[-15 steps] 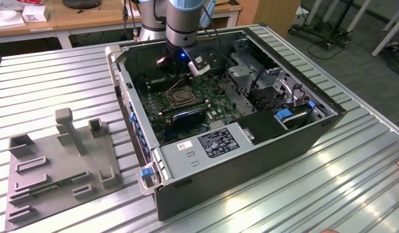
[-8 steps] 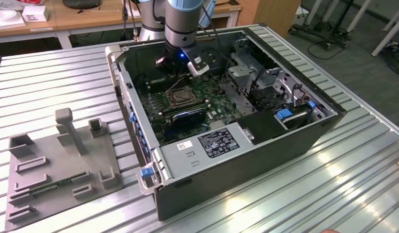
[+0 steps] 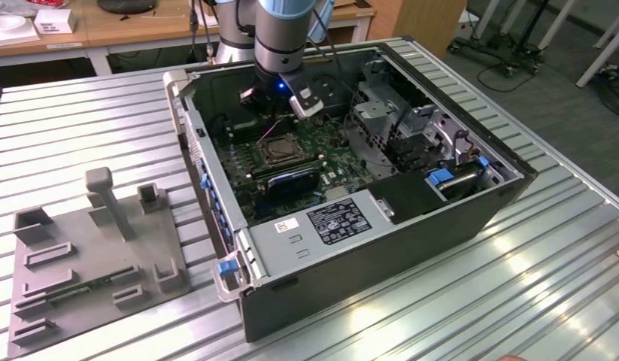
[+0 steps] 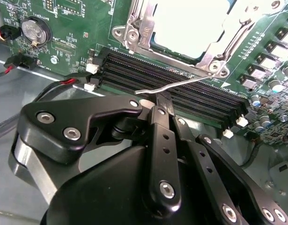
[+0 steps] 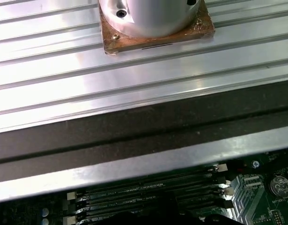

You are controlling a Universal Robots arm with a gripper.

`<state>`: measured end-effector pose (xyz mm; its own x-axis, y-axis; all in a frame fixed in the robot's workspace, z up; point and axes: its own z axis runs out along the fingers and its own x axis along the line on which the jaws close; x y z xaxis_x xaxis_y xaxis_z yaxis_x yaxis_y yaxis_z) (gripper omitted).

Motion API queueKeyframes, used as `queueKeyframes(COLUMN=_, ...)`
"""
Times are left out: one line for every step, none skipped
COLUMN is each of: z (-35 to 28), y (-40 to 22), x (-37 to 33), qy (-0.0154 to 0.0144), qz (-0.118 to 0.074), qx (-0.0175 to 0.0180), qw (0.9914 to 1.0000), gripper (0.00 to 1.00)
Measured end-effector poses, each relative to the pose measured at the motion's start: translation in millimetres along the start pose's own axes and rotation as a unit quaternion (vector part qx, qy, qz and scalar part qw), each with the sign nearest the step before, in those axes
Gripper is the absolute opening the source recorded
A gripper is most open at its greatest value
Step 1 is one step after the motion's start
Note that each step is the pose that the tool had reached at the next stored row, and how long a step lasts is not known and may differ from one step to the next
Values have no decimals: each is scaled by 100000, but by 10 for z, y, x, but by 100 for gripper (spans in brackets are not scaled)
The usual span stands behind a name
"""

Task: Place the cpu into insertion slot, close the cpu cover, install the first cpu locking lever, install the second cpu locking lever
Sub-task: 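Install the first cpu locking lever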

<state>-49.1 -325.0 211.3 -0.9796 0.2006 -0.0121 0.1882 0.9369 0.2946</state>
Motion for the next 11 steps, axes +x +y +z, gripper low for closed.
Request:
queueKeyframes(z=-2, y=0, x=1, qy=-6, qz=-5, qx=-2, qw=100000, gripper=10)
queueKeyframes(z=-6, y=0, x=2, qy=-6, qz=-11, qx=7, qw=100000, gripper=10)
queueKeyframes(z=-16, y=3, x=3, qy=-11, qz=-12, qx=-2, qw=100000, gripper=10)
queueKeyframes(z=-31, y=8, x=3, qy=-13, qz=-9, qx=-4, qw=100000, gripper=10)
queueKeyframes(z=-50, y=14, x=3, qy=-13, qz=-4, qx=2, qw=100000, gripper=10)
queueKeyframes(z=-68, y=19, x=3, qy=-13, qz=-4, qx=-2, qw=100000, gripper=10)
queueKeyframes(z=-85, y=25, x=2, qy=-15, qz=-7, qx=-6, qw=100000, gripper=10)
queueKeyframes(z=-101, y=30, x=2, qy=-16, qz=-9, qx=-5, qw=100000, gripper=10)
queueKeyframes(z=-116, y=34, x=3, qy=-17, qz=-8, qx=-3, qw=100000, gripper=10)
queueKeyframes(z=-128, y=38, x=3, qy=-28, qz=-8, qx=-6, qw=100000, gripper=10)
queueKeyframes(z=-136, y=40, x=4, qy=-39, qz=-11, qx=-8, qw=100000, gripper=10)
